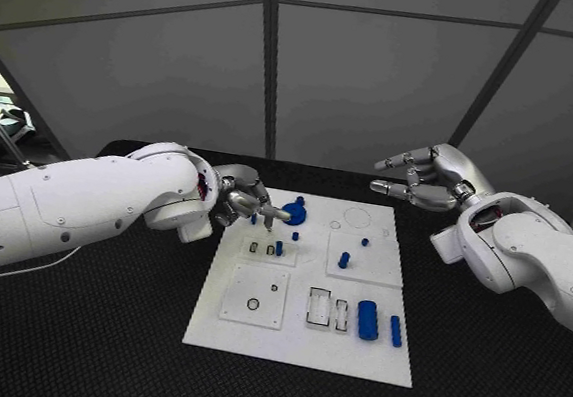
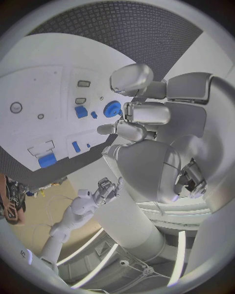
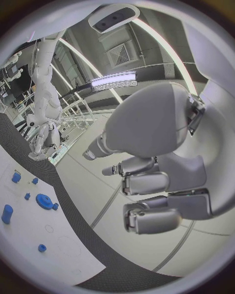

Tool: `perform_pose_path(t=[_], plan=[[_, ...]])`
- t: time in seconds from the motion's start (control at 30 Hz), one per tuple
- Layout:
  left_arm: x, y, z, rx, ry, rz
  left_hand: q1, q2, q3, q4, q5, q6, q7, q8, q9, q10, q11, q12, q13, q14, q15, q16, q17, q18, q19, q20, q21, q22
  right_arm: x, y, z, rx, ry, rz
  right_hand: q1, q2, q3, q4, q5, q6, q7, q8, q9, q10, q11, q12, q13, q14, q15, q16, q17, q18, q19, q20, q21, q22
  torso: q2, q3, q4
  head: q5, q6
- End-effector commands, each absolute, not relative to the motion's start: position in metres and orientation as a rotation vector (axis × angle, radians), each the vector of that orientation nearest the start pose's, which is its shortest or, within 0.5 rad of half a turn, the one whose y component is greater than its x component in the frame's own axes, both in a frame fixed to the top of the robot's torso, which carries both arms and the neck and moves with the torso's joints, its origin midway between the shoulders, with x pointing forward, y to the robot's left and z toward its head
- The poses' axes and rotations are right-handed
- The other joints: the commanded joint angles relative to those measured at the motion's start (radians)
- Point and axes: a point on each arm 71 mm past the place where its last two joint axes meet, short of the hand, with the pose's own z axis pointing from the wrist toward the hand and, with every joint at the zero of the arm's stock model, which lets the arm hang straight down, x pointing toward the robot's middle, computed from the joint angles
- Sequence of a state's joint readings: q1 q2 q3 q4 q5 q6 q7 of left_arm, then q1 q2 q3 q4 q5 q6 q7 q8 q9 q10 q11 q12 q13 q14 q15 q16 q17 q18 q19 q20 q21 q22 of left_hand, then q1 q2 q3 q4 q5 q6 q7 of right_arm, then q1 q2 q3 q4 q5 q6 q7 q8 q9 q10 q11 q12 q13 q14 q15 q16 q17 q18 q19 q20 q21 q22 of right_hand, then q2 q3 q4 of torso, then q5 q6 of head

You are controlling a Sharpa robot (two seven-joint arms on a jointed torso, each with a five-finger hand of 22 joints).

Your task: Assemble the parts on the task board

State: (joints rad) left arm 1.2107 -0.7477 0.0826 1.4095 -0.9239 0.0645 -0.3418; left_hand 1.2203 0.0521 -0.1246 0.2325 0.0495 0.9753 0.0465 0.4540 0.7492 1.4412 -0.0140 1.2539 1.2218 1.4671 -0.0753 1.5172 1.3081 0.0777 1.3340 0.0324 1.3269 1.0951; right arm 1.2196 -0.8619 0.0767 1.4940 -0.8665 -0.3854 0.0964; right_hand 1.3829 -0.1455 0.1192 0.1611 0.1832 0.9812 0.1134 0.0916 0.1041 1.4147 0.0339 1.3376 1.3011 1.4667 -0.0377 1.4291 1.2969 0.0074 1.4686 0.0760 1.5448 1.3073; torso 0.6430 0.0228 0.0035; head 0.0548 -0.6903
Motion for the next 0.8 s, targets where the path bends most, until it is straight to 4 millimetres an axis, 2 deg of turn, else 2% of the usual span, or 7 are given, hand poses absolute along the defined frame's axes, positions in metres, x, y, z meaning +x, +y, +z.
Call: perform_pose_path(t=[0.03, 0.17, 0.27, 0.57, 0.63, 0.8], plan=[[0.518, 0.190, -0.182, -0.247, 2.196, -0.548, -0.003, -0.011, -0.003, 0.014, 0.000, -0.006, -0.002, 0.010, 0.020, 0.004, -0.007, 0.129, 0.166, 0.083, -0.004, 0.005, 0.199, 0.011, -0.001, 0.000, 0.006, 0.014, 0.511, -0.226, -0.128, 0.414, 1.515, 1.020, 0.005, 0.000, 0.001, -0.006, 0.004, 0.005, 0.000, -0.004, 0.001, -0.005, -0.003, -0.007, -0.002, 0.043, -0.006, -0.005, -0.002, 0.006, 0.070, -0.007, -0.005, 0.215, -0.003, 0.0008, -0.0006, 0.003, 0.001], [0.524, 0.180, -0.184, -0.226, 2.197, -0.480, -0.007, -0.015, -0.005, 0.042, 0.000, -0.005, -0.006, 0.021, 0.057, 0.015, -0.011, 0.143, 0.185, 0.088, -0.007, 0.016, 0.214, 0.006, 0.010, -0.002, 0.024, 0.046, 0.513, -0.226, -0.128, 0.417, 1.521, 1.008, 0.005, 0.000, 0.001, -0.007, 0.004, 0.005, 0.000, -0.005, 0.001, -0.005, -0.003, -0.008, -0.003, 0.043, -0.006, -0.006, -0.003, 0.007, 0.069, -0.007, -0.007, 0.212, -0.002, 0.0011, -0.0036, 0.007, -0.002], [0.526, 0.175, -0.185, -0.211, 2.207, -0.446, -0.009, -0.015, -0.004, 0.054, 0.000, -0.005, -0.009, 0.028, 0.080, 0.021, -0.014, 0.151, 0.194, 0.091, -0.009, 0.021, 0.221, 0.004, 0.015, -0.003, 0.034, 0.061, 0.514, -0.225, -0.129, 0.418, 1.525, 1.003, 0.004, 0.001, 0.001, -0.008, 0.006, 0.004, 0.001, -0.006, 0.001, -0.005, -0.003, -0.008, -0.003, 0.043, -0.006, -0.006, -0.003, 0.006, 0.069, -0.007, -0.007, 0.212, 0.000, 0.0005, -0.0029, 0.008, -0.004], [0.531, 0.160, -0.195, -0.169, 2.265, -0.376, -0.011, -0.010, -0.002, 0.057, 0.000, -0.012, -0.009, 0.030, 0.100, 0.022, -0.014, 0.151, 0.198, 0.091, -0.009, 0.022, 0.222, 0.005, 0.011, -0.004, 0.033, 0.060, 0.515, -0.223, -0.130, 0.412, 1.531, 0.990, 0.001, 0.004, 0.002, -0.010, 0.009, 0.004, 0.001, -0.008, 0.000, -0.005, -0.003, -0.009, -0.004, 0.043, -0.006, -0.007, -0.004, 0.007, 0.067, -0.007, -0.008, 0.210, 0.000, -0.0002, -0.0004, 0.009, -0.014], [0.533, 0.157, -0.197, -0.165, 2.277, -0.355, -0.013, -0.010, -0.002, 0.057, 0.000, -0.014, -0.008, 0.030, 0.103, 0.021, -0.014, 0.151, 0.198, 0.091, -0.009, 0.021, 0.222, 0.005, 0.010, -0.004, 0.033, 0.059, 0.516, -0.222, -0.130, 0.411, 1.532, 0.990, 0.000, 0.004, 0.001, -0.011, 0.010, 0.004, 0.001, -0.009, 0.000, -0.006, -0.003, -0.010, -0.006, 0.042, -0.006, -0.008, -0.006, 0.008, 0.066, -0.007, -0.009, 0.208, 0.000, -0.0010, -0.0025, 0.012, -0.017], [0.535, 0.152, -0.199, -0.154, 2.284, -0.317, -0.027, -0.012, -0.007, 0.059, -0.001, -0.020, -0.007, 0.028, 0.118, 0.020, -0.012, 0.150, 0.200, 0.090, -0.008, 0.021, 0.222, 0.004, 0.009, -0.004, 0.036, 0.065, 0.516, -0.221, -0.130, 0.410, 1.531, 0.989, -0.003, 0.004, 0.001, -0.012, 0.011, 0.003, 0.001, -0.011, 0.000, -0.013, -0.003, -0.022, -0.019, 0.041, -0.006, -0.012, -0.013, 0.009, 0.061, -0.007, -0.014, 0.201, 0.001, -0.0016, -0.0013, 0.010, -0.019]])
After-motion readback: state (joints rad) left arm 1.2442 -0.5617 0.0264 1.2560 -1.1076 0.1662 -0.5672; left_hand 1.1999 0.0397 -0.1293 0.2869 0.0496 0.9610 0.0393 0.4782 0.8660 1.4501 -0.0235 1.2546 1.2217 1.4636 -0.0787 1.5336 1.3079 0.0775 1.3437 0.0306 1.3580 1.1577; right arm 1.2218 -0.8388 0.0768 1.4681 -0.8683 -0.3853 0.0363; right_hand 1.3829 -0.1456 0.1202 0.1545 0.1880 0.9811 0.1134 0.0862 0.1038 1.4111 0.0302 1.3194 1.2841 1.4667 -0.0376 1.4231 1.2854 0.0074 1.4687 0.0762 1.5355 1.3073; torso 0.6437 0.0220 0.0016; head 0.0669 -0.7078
